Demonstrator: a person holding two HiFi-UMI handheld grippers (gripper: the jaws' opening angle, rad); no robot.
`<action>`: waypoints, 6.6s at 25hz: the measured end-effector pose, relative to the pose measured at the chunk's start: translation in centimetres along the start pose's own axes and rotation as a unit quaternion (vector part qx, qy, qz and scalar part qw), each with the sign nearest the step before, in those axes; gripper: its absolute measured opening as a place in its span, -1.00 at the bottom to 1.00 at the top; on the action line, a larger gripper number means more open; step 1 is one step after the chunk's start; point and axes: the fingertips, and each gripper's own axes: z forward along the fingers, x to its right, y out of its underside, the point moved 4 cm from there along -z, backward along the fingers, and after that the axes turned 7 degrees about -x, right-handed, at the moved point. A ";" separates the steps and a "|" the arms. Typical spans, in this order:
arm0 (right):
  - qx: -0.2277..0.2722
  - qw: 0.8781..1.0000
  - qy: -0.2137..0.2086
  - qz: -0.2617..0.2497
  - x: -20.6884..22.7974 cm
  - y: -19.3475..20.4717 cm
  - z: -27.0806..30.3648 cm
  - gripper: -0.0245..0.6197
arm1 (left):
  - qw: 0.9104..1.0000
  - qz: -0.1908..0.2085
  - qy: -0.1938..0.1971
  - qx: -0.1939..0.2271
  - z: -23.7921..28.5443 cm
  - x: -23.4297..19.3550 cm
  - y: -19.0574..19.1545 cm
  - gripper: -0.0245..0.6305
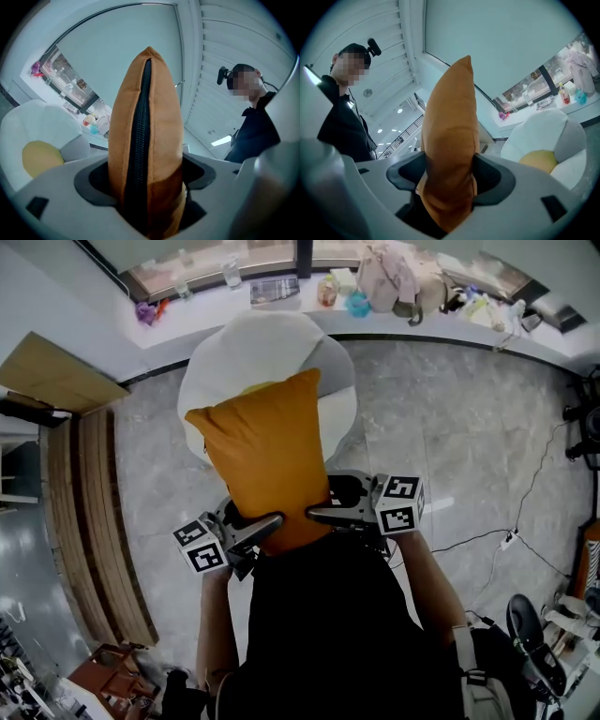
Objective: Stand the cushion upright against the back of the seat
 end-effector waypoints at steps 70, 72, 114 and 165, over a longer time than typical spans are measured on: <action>-0.290 0.932 0.130 -0.172 56.4 0.5 11.8 -0.05 | 0.918 0.064 -0.247 -0.302 21.4 -53.0 -2.1 0.41; -0.296 0.928 0.138 -0.176 58.1 1.1 12.5 -0.05 | 0.914 0.074 -0.256 -0.307 21.6 -54.8 -1.5 0.40; -0.364 0.891 0.265 -0.056 77.7 2.9 18.7 0.00 | 0.807 0.151 -0.390 -0.417 27.0 -73.3 -2.9 0.31; -0.342 0.896 0.213 -0.185 35.3 -13.6 10.0 -0.63 | 0.888 0.149 -0.374 -0.222 14.2 -33.2 -13.1 -0.83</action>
